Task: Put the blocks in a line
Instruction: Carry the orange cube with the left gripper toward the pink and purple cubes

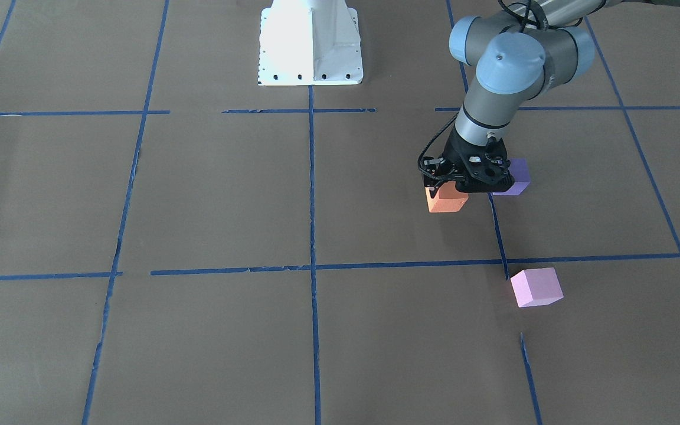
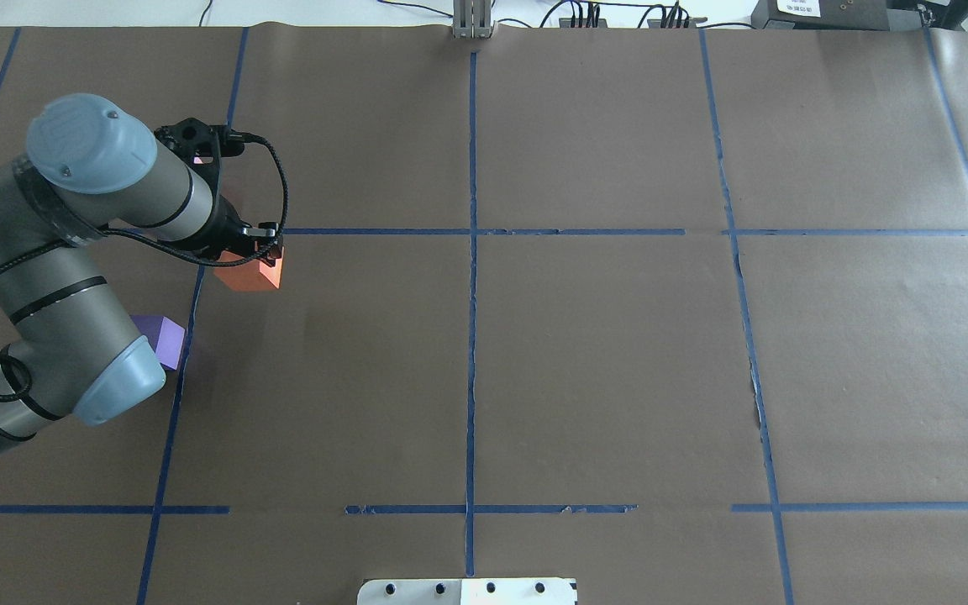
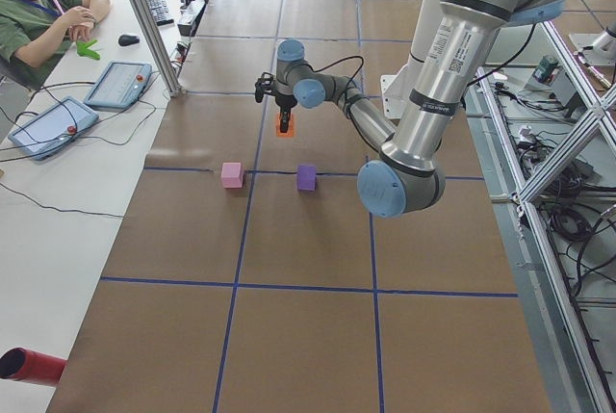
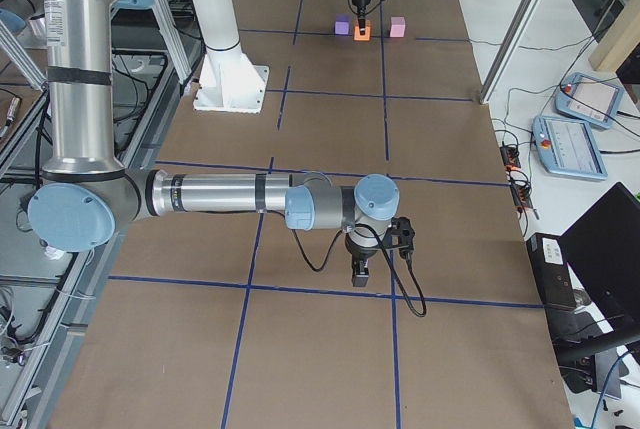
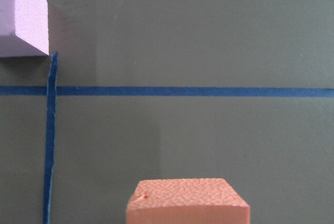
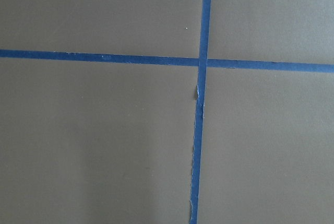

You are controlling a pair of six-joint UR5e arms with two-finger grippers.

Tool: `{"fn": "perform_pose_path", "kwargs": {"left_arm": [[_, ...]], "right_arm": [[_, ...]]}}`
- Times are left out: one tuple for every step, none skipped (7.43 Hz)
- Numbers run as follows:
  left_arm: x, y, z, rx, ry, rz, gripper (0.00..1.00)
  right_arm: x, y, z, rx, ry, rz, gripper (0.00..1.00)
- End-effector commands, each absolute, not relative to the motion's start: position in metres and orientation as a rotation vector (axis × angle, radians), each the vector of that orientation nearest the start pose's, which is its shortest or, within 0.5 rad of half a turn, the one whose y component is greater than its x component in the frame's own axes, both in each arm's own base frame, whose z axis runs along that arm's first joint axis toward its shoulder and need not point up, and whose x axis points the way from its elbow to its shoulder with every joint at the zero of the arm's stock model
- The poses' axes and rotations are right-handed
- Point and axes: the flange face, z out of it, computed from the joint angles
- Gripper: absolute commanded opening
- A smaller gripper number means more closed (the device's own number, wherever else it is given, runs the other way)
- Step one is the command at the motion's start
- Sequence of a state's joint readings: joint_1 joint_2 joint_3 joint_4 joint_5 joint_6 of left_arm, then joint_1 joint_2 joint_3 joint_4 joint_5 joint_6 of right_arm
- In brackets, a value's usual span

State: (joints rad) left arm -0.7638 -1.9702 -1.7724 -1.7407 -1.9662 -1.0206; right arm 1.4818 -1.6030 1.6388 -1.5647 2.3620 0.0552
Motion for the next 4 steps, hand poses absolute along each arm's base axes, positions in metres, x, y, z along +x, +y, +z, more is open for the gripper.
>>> {"fn": "perform_pose_path", "kwargs": {"left_arm": [[0.361,-0.529,0.359,0.206,0.782,-0.017,0.00],[0.358,-0.531,0.364,0.206,0.773,-0.018,0.00],[0.356,-0.528,0.378,0.197,0.755,-0.014,0.00],[0.352,-0.525,0.389,0.191,0.740,-0.005,0.00]], "right_arm": [[0.019,-0.484,0.639,-0.018,-0.792,-0.048,1.00],[0.019,-0.484,0.639,-0.018,-0.792,-0.048,1.00],[0.020,-0.484,0.639,-0.018,-0.791,-0.048,1.00],[0.020,-0.485,0.639,-0.016,-0.791,-0.049,1.00]]}}
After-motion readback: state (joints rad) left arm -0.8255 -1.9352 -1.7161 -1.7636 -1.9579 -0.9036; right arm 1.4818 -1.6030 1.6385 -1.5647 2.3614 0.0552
